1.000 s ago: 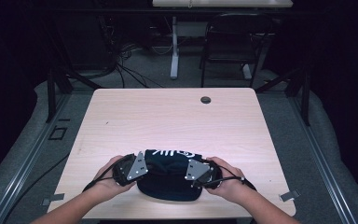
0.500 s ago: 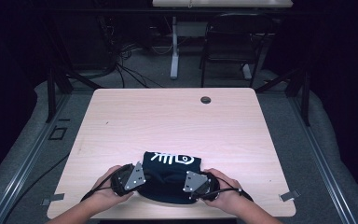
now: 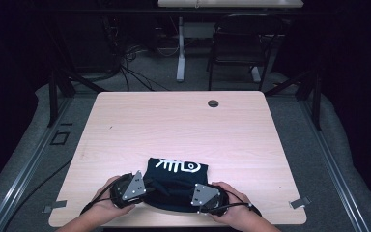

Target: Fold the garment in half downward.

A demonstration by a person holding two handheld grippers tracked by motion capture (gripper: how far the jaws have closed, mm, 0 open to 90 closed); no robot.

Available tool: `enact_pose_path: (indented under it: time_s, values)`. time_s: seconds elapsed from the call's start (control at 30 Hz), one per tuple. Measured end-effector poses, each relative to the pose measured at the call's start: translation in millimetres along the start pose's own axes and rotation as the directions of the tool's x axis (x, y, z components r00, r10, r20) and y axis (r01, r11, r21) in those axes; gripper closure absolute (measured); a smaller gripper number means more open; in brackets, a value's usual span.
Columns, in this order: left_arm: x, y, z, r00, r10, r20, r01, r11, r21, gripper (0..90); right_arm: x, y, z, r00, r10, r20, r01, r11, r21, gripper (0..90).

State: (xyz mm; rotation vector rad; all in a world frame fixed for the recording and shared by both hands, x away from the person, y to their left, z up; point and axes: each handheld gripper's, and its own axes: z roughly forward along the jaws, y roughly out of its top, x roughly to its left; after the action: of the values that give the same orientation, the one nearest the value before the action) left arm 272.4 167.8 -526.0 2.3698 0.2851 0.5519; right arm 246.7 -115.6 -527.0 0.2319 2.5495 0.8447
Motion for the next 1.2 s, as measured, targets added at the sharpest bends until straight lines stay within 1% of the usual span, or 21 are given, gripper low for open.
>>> enact_pose_path:
  time_s: [0.03,0.1,0.13,0.17,0.23,0.33,0.4,0.5,0.6,0.67,0.73,0.8,0.9,0.93,0.97,1.0,1.03,1.1,1.13,1.17,1.2]
  values:
    - [0.0,0.0,0.0,1.0,0.0,0.0,0.0,1.0,0.0,68.1,0.0,1.0,-2.0,1.0,0.007,0.002,-0.007,1.0,-0.013,71.8]
    - [2.4,3.9,-4.1,1.0,0.003,-0.003,-0.003,1.0,-0.001,67.3,-1.2,2.6,-4.9,1.0,0.006,0.002,-0.006,1.0,-0.016,71.6]
    - [3.5,5.5,-5.6,1.0,-0.001,-0.005,0.001,1.0,-0.008,66.0,-2.2,5.3,-8.6,0.9997,0.022,0.003,-0.022,0.999,-0.043,71.5]
    - [6.6,8.3,-8.4,1.0,-0.005,-0.009,0.005,0.9998,-0.017,65.2,-3.8,7.3,-11.1,0.9999,0.015,0.006,-0.015,0.999,-0.04,71.4]
    - [7.9,9.5,-9.6,0.9999,-0.01,-0.011,0.01,0.9997,-0.025,63.0,-5.1,9.9,-13.7,0.9994,0.033,0.007,-0.032,0.998,-0.063,70.8]
    - [13.4,13.2,-13.1,0.9995,-0.023,-0.022,0.022,0.9988,-0.045,61.7,-8.6,12.6,-16.4,0.9991,0.037,0.022,-0.035,0.996,-0.077,70.3]
    - [15.3,14.4,-12.7,0.999,-0.028,-0.035,0.026,0.9986,-0.046,61.4,-11.7,12.9,-17.0,0.9988,0.041,0.027,-0.039,0.996,-0.081,70.4]
    - [17.0,14.2,-9.2,0.9986,-0.038,-0.037,0.037,0.9986,-0.038,59.1,-15.7,9.8,-13.7,0.9977,0.063,0.025,-0.061,0.996,-0.063,69.5]
    - [16.3,10.1,0.0,0.9981,-0.06,-0.012,0.06,0.9979,-0.023,56.9,-17.5,5.9,-9.5,0.9969,0.078,0.011,-0.078,0.996,-0.044,67.5]
    - [13.2,6.2,6.8,0.9982,-0.059,0.007,0.059,0.9983,0.0,54.9,-15.7,-0.3,-2.4,0.9954,0.096,-0.008,-0.096,0.995,-0.025,66.4]
    - [9.8,1.8,12.8,0.9984,-0.053,0.019,0.053,0.9984,0.019,54.8,-14.2,-2.2,-0.4,0.9947,0.102,-0.011,-0.102,0.995,-0.021,66.3]
    - [6.2,-4.3,18.6,0.9983,-0.048,0.032,0.047,0.9981,0.04,54.6,-9.7,-6.3,4.6,0.9942,0.102,-0.033,-0.102,0.995,0.007,66.6]
    - [4.4,-8.0,20.8,0.9975,-0.057,0.041,0.055,0.9973,0.048,54.5,-7.0,-8.6,8.5,0.9935,0.103,-0.048,-0.103,0.995,0.017,67.2]
    - [3.5,-10.9,22.7,0.997,-0.061,0.049,0.058,0.9969,0.054,54.5,-4.3,-11.1,13.1,0.9932,0.104,-0.051,-0.103,0.994,0.023,67.8]
    - [3.0,-12.1,23.8,0.9967,-0.066,0.047,0.063,0.9966,0.053,54.5,-4.4,-11.7,14.6,0.9934,0.096,-0.062,-0.094,0.995,0.04,68.0]
    - [2.9,-12.9,24.7,0.9965,-0.069,0.047,0.067,0.9963,0.054,54.5,-2.9,-13.2,17.6,0.9925,0.107,-0.059,-0.105,0.994,0.036,68.3]
    - [3.0,-13.5,25.8,0.9963,-0.073,0.044,0.071,0.996,0.055,54.5,-4.0,-13.8,18.9,0.9937,0.094,-0.062,-0.09,0.994,0.053,68.4]
    - [3.4,-13.7,26.9,0.996,-0.079,0.042,0.076,0.9954,0.057,54.4,-4.0,-15.1,21.7,0.9932,0.101,-0.058,-0.098,0.994,0.048,68.5]
    - [3.8,-13.9,28.7,0.9961,-0.082,0.033,0.08,0.9952,0.056,54.2,-6.8,-16.6,24.5,0.9922,0.112,-0.055,-0.109,0.993,0.055,68.8]
    - [4.6,-13.7,30.0,0.9956,-0.087,0.035,0.084,0.9944,0.063,54.2,-8.4,-17.3,26.1,0.9916,0.119,-0.051,-0.116,0.992,0.052,69.2]
    - [4.9,-13.8,32.1,0.9953,-0.092,0.029,0.09,0.9939,0.063,54.2,-10.9,-17.4,26.8,0.9924,0.114,-0.045,-0.111,0.992,0.064,69.4]
